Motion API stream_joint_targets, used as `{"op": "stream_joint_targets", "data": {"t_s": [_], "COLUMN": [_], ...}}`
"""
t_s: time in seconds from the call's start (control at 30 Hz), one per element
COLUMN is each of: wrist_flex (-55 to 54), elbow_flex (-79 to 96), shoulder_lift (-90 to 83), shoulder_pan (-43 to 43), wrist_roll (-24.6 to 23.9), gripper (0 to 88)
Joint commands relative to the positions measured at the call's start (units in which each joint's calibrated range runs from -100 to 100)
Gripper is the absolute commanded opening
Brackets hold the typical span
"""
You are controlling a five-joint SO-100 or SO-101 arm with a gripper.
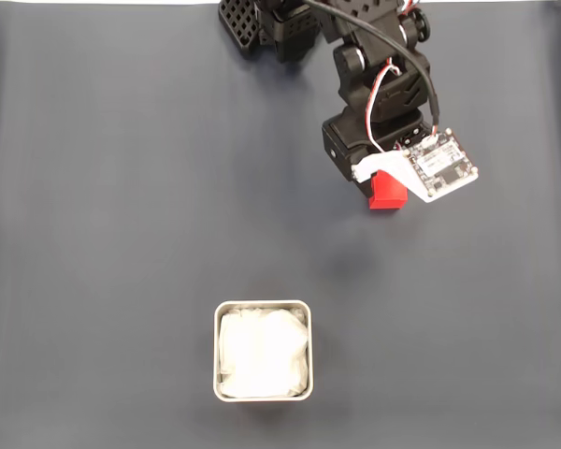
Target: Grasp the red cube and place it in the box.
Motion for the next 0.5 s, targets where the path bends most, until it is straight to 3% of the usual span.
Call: {"op": "stream_joint_targets", "data": {"t_s": [0.0,0.47], "wrist_flex": [-1.6,-3.1], "elbow_flex": [-0.2,-0.6], "shoulder_lift": [0.4,2.9], "shoulder_pan": [-0.5,-1.6], "wrist_roll": [0.4,0.4], "gripper": [40.9,40.9]}}
